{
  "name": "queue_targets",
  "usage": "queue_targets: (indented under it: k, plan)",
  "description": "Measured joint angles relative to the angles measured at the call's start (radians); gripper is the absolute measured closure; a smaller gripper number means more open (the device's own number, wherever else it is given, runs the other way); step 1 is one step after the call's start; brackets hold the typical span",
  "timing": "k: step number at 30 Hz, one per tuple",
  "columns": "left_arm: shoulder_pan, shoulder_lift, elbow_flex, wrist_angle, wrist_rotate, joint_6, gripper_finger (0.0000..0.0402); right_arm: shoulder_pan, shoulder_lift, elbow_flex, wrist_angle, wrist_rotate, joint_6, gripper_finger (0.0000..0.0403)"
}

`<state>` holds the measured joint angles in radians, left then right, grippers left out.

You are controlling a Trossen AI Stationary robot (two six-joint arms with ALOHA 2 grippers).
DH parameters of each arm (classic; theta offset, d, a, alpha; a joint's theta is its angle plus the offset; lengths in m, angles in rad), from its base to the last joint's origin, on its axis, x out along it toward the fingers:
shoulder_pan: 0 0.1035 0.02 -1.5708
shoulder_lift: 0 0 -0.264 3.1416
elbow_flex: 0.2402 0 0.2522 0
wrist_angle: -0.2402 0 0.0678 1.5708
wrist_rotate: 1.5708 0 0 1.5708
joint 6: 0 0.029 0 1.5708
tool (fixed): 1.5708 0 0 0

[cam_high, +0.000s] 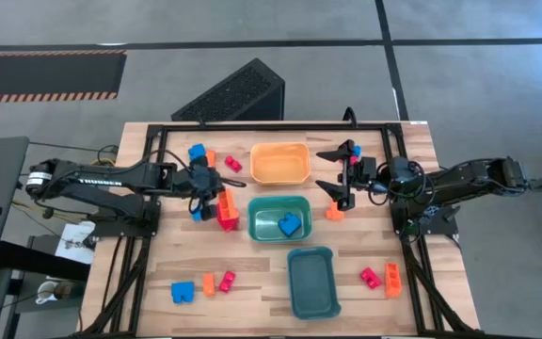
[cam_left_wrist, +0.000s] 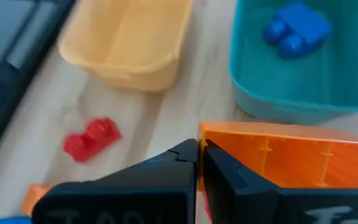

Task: Sort & place blocks by color
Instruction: Put the orange game piece into the orange bin

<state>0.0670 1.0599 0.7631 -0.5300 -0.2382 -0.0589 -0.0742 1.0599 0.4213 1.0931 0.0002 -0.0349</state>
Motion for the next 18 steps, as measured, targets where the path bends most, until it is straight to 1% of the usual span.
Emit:
queue_targets:
  k: [5,8,13,18]
  plan:
    - [0.075,0.000,0.000,0.128,-0.010,0.066,0.0401,0.000,0.000,0.000,0.012,0.002,-0.013,0.0024]
    - [0.145,0.006,0.000,0.215,0.017,0.102,0.0401,-0.001,0.000,0.000,0.013,0.002,-0.019,0.0024]
    - [0.258,0.055,0.000,0.361,0.130,0.124,0.0401,-0.008,0.000,0.000,0.014,0.002,-0.019,0.0024]
    - [0.332,0.160,0.000,0.493,0.243,0.125,0.0401,-0.007,0.000,0.000,0.014,0.002,-0.019,0.0024]
